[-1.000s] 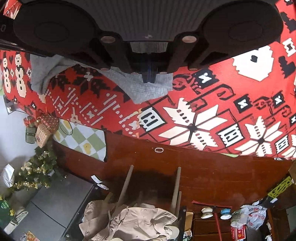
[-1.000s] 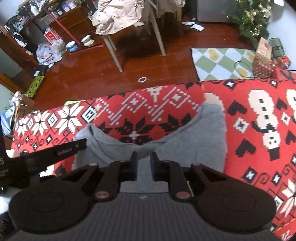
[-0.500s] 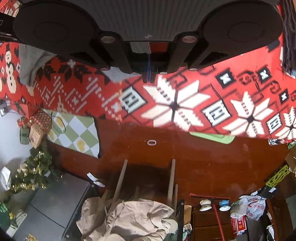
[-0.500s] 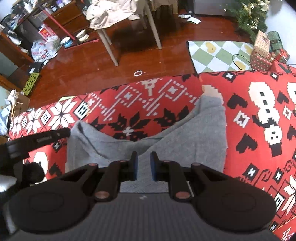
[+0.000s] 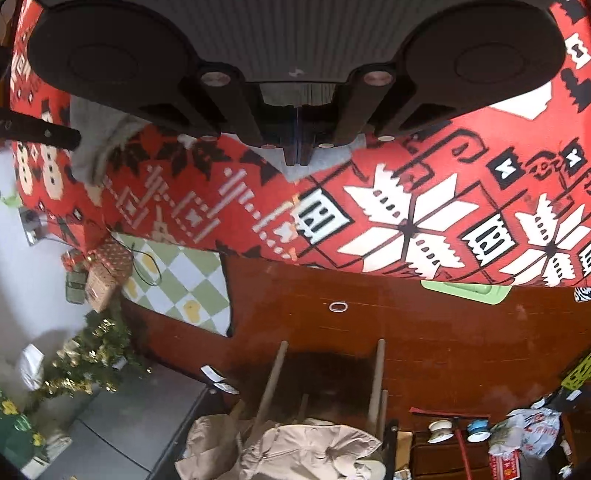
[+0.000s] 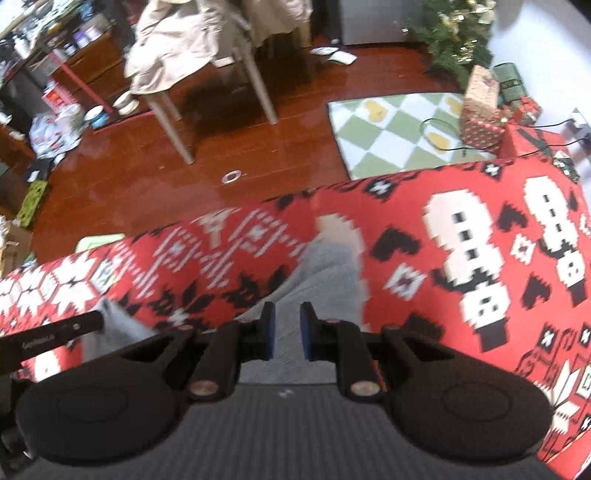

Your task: Fold clothes

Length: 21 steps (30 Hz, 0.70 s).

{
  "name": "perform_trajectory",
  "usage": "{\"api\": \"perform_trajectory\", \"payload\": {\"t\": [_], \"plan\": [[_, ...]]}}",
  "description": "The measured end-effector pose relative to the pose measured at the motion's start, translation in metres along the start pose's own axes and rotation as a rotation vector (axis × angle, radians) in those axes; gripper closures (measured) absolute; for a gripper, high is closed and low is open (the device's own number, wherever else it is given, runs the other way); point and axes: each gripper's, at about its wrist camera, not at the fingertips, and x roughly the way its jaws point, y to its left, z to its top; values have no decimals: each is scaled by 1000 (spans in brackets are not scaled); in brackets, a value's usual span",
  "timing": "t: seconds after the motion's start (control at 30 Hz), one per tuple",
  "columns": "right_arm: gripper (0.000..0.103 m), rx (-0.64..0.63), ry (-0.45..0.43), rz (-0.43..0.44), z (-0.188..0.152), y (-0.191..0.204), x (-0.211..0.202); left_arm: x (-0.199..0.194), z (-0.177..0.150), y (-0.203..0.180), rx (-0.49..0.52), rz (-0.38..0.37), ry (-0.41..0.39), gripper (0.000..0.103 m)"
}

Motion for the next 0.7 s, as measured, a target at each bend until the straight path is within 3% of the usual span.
{"api": "perform_trajectory", "payload": {"t": [0.17,0.37,0.53,0.7], "plan": [[86,18,-7,-45,10,-22,17,2,7,-6,15,26,-14,103],[87,-22,-35,-38,21,-22,36,10,15,-3,15,36,-7,102],[86,-70,-47,-63,28,-15,43,4,18,6,-32,31,-13,102],[86,-32,-76,-66,35,-21,35,-17,15,12,-67,16,-30,102]]}}
